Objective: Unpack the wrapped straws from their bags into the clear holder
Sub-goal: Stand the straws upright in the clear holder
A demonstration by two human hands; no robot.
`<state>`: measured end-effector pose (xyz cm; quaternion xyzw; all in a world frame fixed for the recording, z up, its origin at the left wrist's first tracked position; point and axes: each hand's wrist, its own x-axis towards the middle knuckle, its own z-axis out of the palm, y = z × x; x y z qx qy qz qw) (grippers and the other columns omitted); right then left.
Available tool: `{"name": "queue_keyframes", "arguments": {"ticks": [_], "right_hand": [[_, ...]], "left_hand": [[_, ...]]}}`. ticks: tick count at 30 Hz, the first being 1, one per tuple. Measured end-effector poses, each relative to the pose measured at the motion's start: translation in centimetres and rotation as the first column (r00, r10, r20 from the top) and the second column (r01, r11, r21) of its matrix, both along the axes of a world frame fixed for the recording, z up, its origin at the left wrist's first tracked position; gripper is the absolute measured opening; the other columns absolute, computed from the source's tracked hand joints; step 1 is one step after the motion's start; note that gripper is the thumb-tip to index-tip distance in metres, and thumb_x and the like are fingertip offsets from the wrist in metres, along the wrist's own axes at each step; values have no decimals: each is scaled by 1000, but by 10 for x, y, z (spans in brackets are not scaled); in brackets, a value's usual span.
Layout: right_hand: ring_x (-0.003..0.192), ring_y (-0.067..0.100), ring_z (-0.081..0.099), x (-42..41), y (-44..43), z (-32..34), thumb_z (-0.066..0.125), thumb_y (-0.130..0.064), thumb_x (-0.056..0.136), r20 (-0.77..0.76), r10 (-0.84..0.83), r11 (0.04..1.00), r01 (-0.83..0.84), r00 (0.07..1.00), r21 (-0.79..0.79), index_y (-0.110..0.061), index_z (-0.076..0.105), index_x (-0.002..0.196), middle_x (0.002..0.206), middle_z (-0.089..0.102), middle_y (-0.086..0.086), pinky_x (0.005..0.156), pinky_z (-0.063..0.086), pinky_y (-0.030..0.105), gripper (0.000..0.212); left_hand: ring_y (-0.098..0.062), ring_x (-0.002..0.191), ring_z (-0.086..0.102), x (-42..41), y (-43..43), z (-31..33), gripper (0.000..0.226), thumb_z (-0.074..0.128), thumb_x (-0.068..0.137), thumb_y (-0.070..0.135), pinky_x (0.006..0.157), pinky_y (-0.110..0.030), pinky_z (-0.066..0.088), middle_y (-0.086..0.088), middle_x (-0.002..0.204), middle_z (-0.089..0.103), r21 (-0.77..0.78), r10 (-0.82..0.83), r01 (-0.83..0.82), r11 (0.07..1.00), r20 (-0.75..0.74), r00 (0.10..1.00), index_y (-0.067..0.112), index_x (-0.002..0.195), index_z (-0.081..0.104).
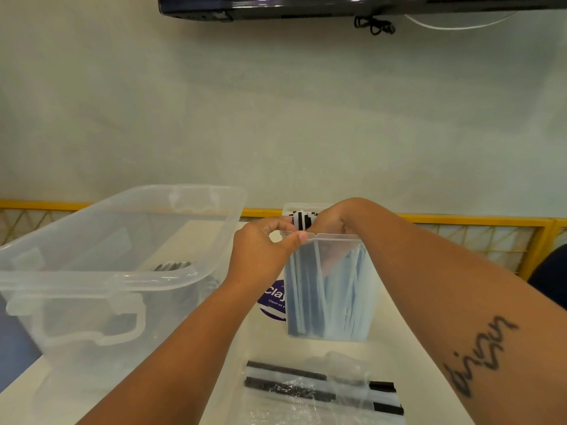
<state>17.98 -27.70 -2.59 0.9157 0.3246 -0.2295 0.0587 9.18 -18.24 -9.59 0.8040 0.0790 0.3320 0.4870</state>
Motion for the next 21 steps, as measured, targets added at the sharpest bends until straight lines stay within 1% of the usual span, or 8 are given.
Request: {"name": "queue_keyframes", "arguments": {"ticks": [3, 6, 8, 10, 13, 16, 18, 21], "right_hand": [[108, 24, 45, 5, -1, -1, 41, -39, 98, 48, -12, 999, 14, 999, -30, -11, 33, 142, 129, 45, 11, 85, 33, 27, 53], [103, 20, 42, 12, -6, -4, 42, -50, 94, 107, -112, 993, 107, 988, 55, -15, 27, 145, 139, 43, 10, 85, 34, 29, 64], [122, 27, 43, 17, -10, -5, 39, -60, 89, -14, -272, 933, 267, 962, 242, -8, 31, 143, 146, 37, 11, 97, 35, 34, 75], [137, 28, 31, 19, -13, -5, 45, -61, 85, -172, -319, 861, 361, 932, 358, -5, 28, 144, 152, 29, 11, 108, 30, 36, 83], [127, 26, 46, 20, -14, -4, 60, -49, 83, -214, -324, 814, 387, 921, 433, -4, 47, 130, 136, 50, 11, 107, 36, 34, 66], [93, 21, 66, 24, -14, -4, 76, -26, 77, -148, -296, 723, 323, 944, 611, -7, 61, 84, 91, 68, 8, 93, 51, 34, 25], [94, 21, 67, 24, -16, -3, 75, -19, 77, -2, -270, 696, 197, 963, 690, -7, 65, 89, 95, 71, 8, 93, 51, 34, 20], [104, 14, 60, 13, -18, 1, 66, -13, 84, 186, -190, 620, -29, 964, 784, -14, 64, 115, 119, 64, 3, 87, 43, 22, 31]], "left_hand": [[-2, 96, 54, 0, 0, 0, 10, 74, 77, 28, 72, -3, 30, 8, 113, 66, 14, 3, -3, 1000, -1, 1000, 20, 83, 70], [-2, 95, 53, 0, 1, 0, 10, 73, 78, 30, 71, -4, 31, 9, 112, 65, 30, 9, -8, 1000, -9, 1000, 23, 84, 70], [-1, 93, 52, 0, 2, 0, 10, 73, 78, 31, 70, -4, 31, 12, 106, 63, 43, 9, -9, 999, -16, 1000, 23, 85, 70], [0, 90, 52, -1, 1, 1, 9, 72, 79, 30, 69, -4, 31, 14, 101, 61, 39, 6, -5, 999, -21, 1000, 24, 84, 69], [-1, 92, 53, 0, 1, 1, 12, 72, 79, 32, 69, -5, 32, 14, 100, 60, 41, 0, 1, 999, -23, 1000, 22, 85, 70], [-3, 95, 53, -1, 2, 1, 10, 72, 79, 30, 72, -11, 35, 11, 107, 63, 42, -6, 7, 999, -22, 1000, 22, 84, 69], [-4, 95, 54, -2, 2, 1, 7, 73, 79, 28, 74, -14, 36, 9, 113, 64, 36, -12, 13, 999, -16, 1000, 23, 82, 69], [-3, 95, 55, -1, 2, 0, 7, 73, 79, 27, 75, -15, 37, 7, 117, 65, 19, -18, 18, 1000, -6, 1000, 22, 83, 69]]}}
